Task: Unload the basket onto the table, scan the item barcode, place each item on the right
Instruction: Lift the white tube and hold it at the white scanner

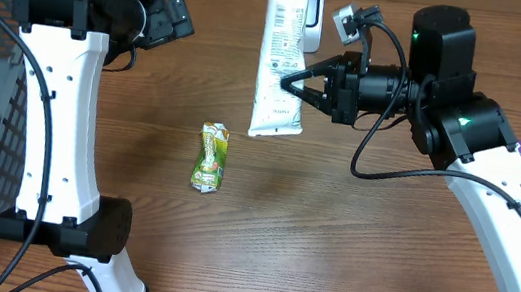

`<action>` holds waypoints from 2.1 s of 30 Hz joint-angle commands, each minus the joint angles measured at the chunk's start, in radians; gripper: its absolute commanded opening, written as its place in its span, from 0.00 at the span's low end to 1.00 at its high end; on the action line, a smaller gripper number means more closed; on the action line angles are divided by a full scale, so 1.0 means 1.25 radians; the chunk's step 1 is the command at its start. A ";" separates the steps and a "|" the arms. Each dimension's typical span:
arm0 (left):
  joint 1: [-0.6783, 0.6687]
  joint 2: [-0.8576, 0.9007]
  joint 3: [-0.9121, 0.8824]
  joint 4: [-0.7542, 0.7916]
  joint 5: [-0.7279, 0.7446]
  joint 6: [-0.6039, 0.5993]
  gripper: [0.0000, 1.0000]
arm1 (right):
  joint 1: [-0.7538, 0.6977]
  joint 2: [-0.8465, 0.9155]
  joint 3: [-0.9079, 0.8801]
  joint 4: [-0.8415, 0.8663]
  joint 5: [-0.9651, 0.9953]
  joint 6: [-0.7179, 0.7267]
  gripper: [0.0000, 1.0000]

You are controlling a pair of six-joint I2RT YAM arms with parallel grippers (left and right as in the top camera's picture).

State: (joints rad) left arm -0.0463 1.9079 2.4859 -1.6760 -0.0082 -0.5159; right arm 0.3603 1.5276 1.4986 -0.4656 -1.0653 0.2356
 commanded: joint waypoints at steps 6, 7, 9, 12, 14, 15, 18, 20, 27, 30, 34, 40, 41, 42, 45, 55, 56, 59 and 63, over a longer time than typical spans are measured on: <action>-0.005 0.001 -0.003 0.001 0.004 0.009 0.99 | -0.002 -0.018 0.023 0.072 0.144 0.147 0.03; -0.005 0.001 -0.003 0.001 0.004 0.009 0.99 | -0.002 -0.018 0.023 0.071 0.173 0.147 0.03; -0.005 0.001 -0.003 0.001 0.004 0.009 0.99 | -0.001 -0.016 0.031 0.055 0.266 0.123 0.03; -0.005 0.001 -0.003 0.001 0.004 0.009 1.00 | 0.009 -0.010 0.057 0.016 0.427 0.044 0.03; -0.005 0.001 -0.003 0.001 0.004 0.009 1.00 | 0.030 -0.008 0.065 0.005 0.581 -0.027 0.04; -0.005 0.001 -0.003 0.001 0.004 0.009 1.00 | 0.048 -0.006 0.065 0.006 0.683 -0.073 0.04; -0.005 0.001 -0.004 0.001 0.004 0.009 0.99 | 0.096 0.019 0.065 0.021 0.927 -0.165 0.04; -0.005 0.001 -0.003 0.001 0.004 0.009 1.00 | 0.135 0.059 0.064 0.066 1.080 -0.251 0.04; -0.005 0.001 -0.003 0.001 0.004 0.009 1.00 | 0.204 0.249 0.064 0.326 1.330 -0.638 0.04; -0.010 0.001 -0.003 0.001 0.004 0.009 1.00 | 0.204 0.328 0.064 0.449 1.397 -0.771 0.04; -0.010 0.001 -0.004 0.001 0.004 0.009 1.00 | 0.180 0.443 0.064 0.668 1.459 -0.915 0.04; -0.007 0.001 -0.003 0.001 0.004 0.009 0.99 | 0.118 0.585 0.064 0.766 1.460 -1.061 0.04; -0.007 0.001 -0.004 0.001 0.004 0.009 1.00 | 0.113 0.596 0.064 0.767 1.463 -1.061 0.04; -0.007 0.001 -0.004 0.001 0.004 0.009 0.99 | 0.106 0.609 0.064 0.767 1.466 -1.061 0.04; -0.007 0.001 -0.003 0.001 0.004 0.009 1.00 | 0.087 0.633 0.064 0.765 1.467 -1.057 0.04; -0.007 0.001 -0.003 0.001 0.004 0.009 1.00 | 0.092 0.634 0.064 0.776 1.445 -1.036 0.04; -0.007 0.001 -0.003 0.001 0.004 0.009 0.99 | 0.094 0.634 0.064 0.776 1.442 -1.036 0.04; -0.007 0.001 -0.003 0.001 0.004 0.009 1.00 | 0.101 0.634 0.064 0.776 1.431 -1.036 0.04; -0.007 0.001 -0.004 0.001 0.004 0.009 1.00 | 0.108 0.634 0.064 0.792 1.429 -1.036 0.04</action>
State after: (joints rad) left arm -0.0528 1.9079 2.4859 -1.6760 -0.0078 -0.5159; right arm 0.4843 2.3501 1.5391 0.4843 0.7238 -1.0740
